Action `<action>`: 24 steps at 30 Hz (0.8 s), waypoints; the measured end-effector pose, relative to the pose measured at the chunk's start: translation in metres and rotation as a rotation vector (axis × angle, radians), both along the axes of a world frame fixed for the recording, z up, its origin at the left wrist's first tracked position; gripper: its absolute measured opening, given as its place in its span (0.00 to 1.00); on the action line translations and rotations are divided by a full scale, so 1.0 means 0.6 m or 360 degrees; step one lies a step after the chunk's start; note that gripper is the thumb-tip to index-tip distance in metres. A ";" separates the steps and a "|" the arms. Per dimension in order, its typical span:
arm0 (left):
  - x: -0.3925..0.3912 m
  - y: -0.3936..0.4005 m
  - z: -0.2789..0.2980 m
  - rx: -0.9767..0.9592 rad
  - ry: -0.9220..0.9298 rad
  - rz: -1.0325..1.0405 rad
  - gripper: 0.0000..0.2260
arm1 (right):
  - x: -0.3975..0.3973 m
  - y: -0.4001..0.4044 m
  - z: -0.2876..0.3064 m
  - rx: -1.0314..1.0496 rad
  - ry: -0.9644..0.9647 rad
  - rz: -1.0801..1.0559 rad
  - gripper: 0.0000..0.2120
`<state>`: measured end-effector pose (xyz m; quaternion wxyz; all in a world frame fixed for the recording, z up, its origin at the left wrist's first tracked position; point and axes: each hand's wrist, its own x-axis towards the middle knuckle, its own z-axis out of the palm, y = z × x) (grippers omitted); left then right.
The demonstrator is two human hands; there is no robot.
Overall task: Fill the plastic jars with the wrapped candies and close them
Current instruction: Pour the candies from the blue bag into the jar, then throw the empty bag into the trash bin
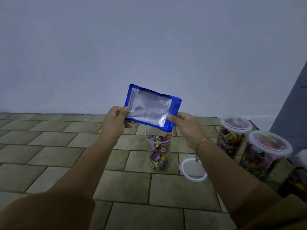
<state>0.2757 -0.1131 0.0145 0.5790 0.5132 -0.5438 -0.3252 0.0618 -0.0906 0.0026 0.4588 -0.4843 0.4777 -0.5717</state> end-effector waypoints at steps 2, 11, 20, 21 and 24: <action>0.004 0.006 0.000 -0.0014 -0.0049 0.0004 0.08 | 0.004 0.008 0.005 -0.0016 0.0052 -0.0056 0.01; 0.080 0.079 -0.009 0.0051 0.0077 -0.0009 0.07 | 0.084 0.043 0.040 -0.0040 0.0242 -0.0196 0.01; 0.315 0.239 -0.026 0.0100 0.0074 0.0140 0.05 | 0.317 0.136 0.038 -0.0076 0.0372 0.0011 0.03; 0.352 0.266 -0.030 0.0116 0.0059 0.0191 0.06 | 0.356 0.151 0.031 -0.0053 0.0366 0.0064 0.03; 0.447 0.340 -0.049 0.0209 0.0004 0.0344 0.07 | 0.454 0.196 0.003 0.0005 0.0401 0.0169 0.06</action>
